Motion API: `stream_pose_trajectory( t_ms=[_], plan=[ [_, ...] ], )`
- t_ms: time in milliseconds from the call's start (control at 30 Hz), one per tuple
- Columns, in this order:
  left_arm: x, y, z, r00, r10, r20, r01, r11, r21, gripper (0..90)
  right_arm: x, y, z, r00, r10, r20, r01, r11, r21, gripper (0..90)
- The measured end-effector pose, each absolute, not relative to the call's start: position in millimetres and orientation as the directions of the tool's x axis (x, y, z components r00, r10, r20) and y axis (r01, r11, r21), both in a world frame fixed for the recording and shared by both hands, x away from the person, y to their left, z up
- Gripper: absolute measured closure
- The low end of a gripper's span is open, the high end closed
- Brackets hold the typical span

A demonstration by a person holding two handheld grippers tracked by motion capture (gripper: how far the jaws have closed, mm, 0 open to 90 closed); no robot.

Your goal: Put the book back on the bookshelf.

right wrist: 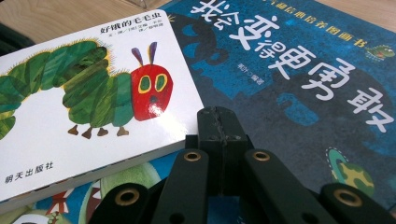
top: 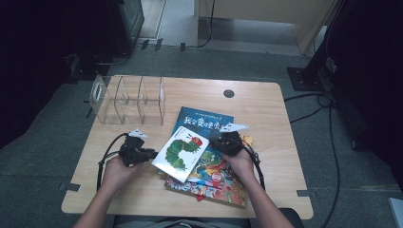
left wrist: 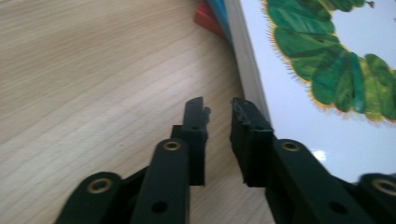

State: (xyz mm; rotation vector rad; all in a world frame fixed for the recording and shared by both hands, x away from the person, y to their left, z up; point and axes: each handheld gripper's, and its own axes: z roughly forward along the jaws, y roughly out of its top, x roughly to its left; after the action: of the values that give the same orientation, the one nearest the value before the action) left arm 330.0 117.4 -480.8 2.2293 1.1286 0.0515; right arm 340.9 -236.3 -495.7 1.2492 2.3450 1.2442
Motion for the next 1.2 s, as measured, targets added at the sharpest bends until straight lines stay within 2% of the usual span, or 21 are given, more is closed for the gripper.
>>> stream_pose_trajectory(
  t_ms=[100, 367, 467, 633, 733, 900, 1200],
  plan=[
    [335.9, 122.0, -477.9, 0.614, 0.747, -0.256, 0.728, -0.409, 0.55, 61.5, 340.8, -239.2, -495.1, -0.622, 0.757, 0.199, 0.592, 0.288, 0.753, 90.0],
    [342.9, 124.2, -469.1, 0.632, 0.727, -0.267, 0.711, -0.409, 0.571, 47.5, 329.0, -244.5, -494.2, -0.626, 0.748, 0.22, 0.6, 0.281, 0.749, 90.0],
    [344.9, 122.0, -465.1, 0.629, 0.727, -0.275, 0.712, -0.398, 0.578, 37.2, 322.2, -242.2, -494.2, -0.641, 0.739, 0.21, 0.584, 0.291, 0.758, 90.0],
    [346.1, 116.6, -459.4, 0.635, 0.713, -0.295, 0.708, -0.386, 0.591, 31.2, 313.1, -238.6, -493.7, -0.656, 0.726, 0.204, 0.571, 0.301, 0.764, 89.9],
    [344.3, 112.0, -456.4, 0.651, 0.713, -0.263, 0.684, -0.399, 0.61, 24.2, 309.7, -236.3, -493.9, -0.663, 0.719, 0.206, 0.573, 0.311, 0.758, 90.0],
    [343.1, 108.0, -457.2, 0.657, 0.706, -0.264, 0.681, -0.407, 0.608, 25.9, 304.6, -231.5, -495.0, -0.671, 0.715, 0.196, 0.57, 0.329, 0.753, 90.0],
    [345.0, 103.3, -460.9, 0.662, 0.669, -0.338, 0.708, -0.41, 0.574, 28.6, 293.8, -227.7, -494.7, -0.688, 0.703, 0.183, 0.558, 0.351, 0.752, 90.0]
  ],
)
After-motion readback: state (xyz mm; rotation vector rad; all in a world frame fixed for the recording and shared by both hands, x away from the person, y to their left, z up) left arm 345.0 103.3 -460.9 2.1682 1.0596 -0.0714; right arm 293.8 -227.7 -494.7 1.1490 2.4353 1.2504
